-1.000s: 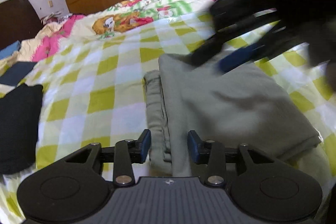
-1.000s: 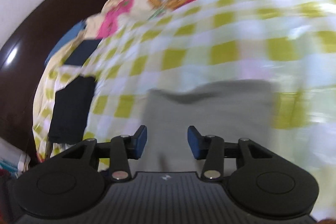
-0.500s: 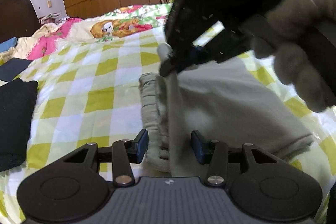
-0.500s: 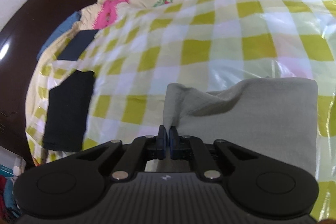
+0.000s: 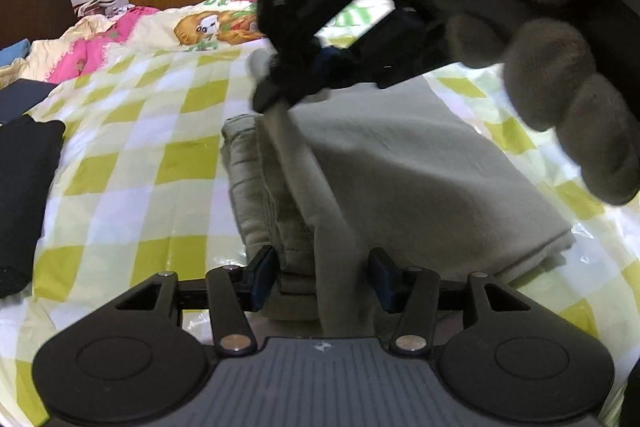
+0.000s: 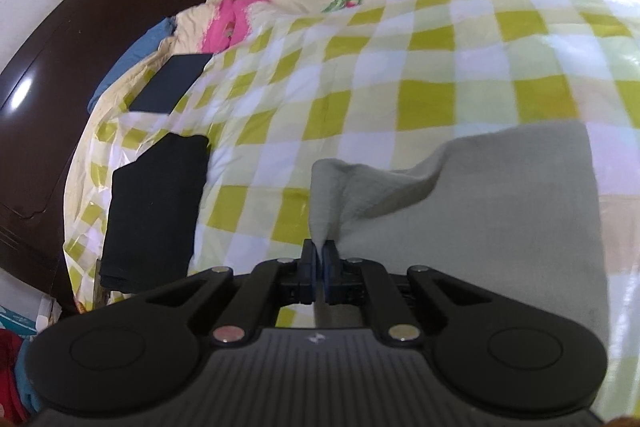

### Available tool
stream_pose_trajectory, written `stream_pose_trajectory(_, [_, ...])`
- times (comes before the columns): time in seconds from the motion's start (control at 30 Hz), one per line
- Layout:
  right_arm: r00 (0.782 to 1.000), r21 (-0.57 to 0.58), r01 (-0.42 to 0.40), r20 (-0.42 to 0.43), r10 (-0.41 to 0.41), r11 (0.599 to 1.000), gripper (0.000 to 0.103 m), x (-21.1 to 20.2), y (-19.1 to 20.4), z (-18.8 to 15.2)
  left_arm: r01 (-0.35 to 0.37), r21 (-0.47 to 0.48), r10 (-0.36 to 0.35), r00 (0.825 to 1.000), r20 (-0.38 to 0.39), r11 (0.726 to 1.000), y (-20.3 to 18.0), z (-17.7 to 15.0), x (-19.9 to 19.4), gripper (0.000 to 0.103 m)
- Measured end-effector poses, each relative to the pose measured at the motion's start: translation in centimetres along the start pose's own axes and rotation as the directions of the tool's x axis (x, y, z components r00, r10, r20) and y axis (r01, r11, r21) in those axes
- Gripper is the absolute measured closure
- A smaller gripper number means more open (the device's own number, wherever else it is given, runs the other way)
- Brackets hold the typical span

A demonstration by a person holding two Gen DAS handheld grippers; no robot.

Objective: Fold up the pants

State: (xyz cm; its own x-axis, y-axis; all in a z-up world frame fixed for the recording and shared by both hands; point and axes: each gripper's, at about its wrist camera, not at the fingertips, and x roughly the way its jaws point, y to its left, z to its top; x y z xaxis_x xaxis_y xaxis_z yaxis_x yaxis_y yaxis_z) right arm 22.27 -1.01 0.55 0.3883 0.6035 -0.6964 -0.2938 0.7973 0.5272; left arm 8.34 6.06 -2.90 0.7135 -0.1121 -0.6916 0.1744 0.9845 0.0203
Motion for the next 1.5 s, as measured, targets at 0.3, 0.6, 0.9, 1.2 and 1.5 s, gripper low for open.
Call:
stream_pose_trajectory(0.3, [0.999,0.004,0.012,-0.049,-0.012,1.000,0.091,4.6,0.0,-0.4,-0.017,-0.004,0.017,1.000,-0.004,1.000,0.2,-0.3,-0.3,0.038])
stream_pose_trajectory(0.6, [0.995,-0.201,0.075,0.074,-0.061,0.977,0.076,-5.0,-1.1,-3.9,-0.014,-0.155,0.012,1.000,-0.011,0.988,4.2,-0.4,-2.6,0.037])
stream_pose_trajectory(0.9, [0.998,-0.576,0.052,0.003,-0.061,0.816,0.078,-5.4,2.9,-13.2,-0.062,-0.094,0.062,0.998,-0.005,0.994,5.3,1.6,-2.2,0.035])
stream_pose_trajectory(1.2, [0.993,-0.692,0.112,0.054,-0.103,0.713,0.077,-2.2,5.3,-15.0,0.051,-0.077,-0.053,0.998,-0.032,0.996,6.9,5.1,0.0,0.033])
stream_pose_trajectory(1.5, [0.988,-0.584,0.149,0.068,-0.135,0.798,0.089,-1.6,3.5,-13.9,0.022,-0.056,-0.026,0.998,-0.065,0.998,6.5,6.8,4.2,0.050])
